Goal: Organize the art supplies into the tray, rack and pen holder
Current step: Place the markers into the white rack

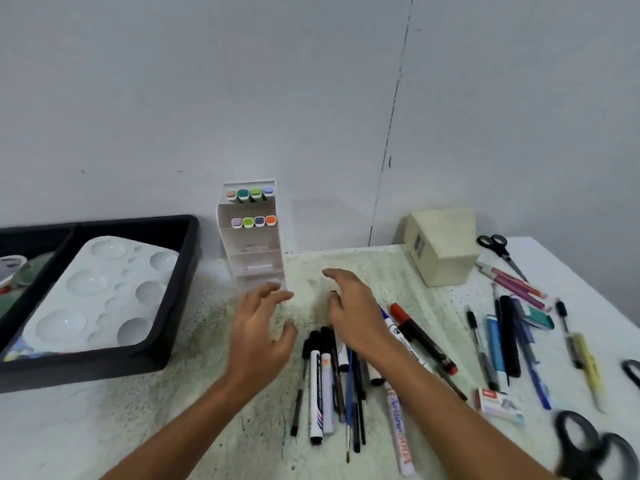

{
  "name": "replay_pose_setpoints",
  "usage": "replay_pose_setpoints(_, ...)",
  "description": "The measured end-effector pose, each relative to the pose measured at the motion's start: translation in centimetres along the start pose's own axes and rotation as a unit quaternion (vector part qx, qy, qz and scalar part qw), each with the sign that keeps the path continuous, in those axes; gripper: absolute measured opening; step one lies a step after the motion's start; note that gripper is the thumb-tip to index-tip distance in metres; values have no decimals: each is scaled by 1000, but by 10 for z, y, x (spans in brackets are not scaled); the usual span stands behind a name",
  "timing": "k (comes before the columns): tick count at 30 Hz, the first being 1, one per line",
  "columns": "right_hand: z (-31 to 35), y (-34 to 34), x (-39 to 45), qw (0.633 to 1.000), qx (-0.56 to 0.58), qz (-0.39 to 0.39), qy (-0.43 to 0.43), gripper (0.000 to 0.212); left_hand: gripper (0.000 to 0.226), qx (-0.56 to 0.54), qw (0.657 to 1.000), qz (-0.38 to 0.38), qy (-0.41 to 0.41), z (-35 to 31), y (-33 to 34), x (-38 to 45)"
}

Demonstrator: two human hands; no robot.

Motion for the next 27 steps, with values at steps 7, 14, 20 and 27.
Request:
replay_pose_setpoints(7, -71, -36, -58, 963, -241, -11, 123, 46, 58, 56, 956, 245, 151, -48, 101, -16)
replay_pose_setpoints(14, -91, -38, -67, 991, 72, -36, 108, 49, 83, 159, 911, 353, 145, -46, 140, -13)
replay_pose_setpoints(20, -100, -78, -75, 965, 207, -103, 122, 44, 77, 164, 930, 314, 101, -50, 129, 9)
replay_pose_setpoints(27, -149, -161, -111, 954, 54, -239, 172, 24, 48, 65, 946, 283, 143, -115, 169, 41)
Point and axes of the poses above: each hand's wrist, its own x-axis towards the middle knuckle, its own y-axis out of the palm, z = x × y, the point moved 5 cm from there along x, towards the middle knuckle, and after that the axes turned 5 degrees about z, right-handed, at the moved point
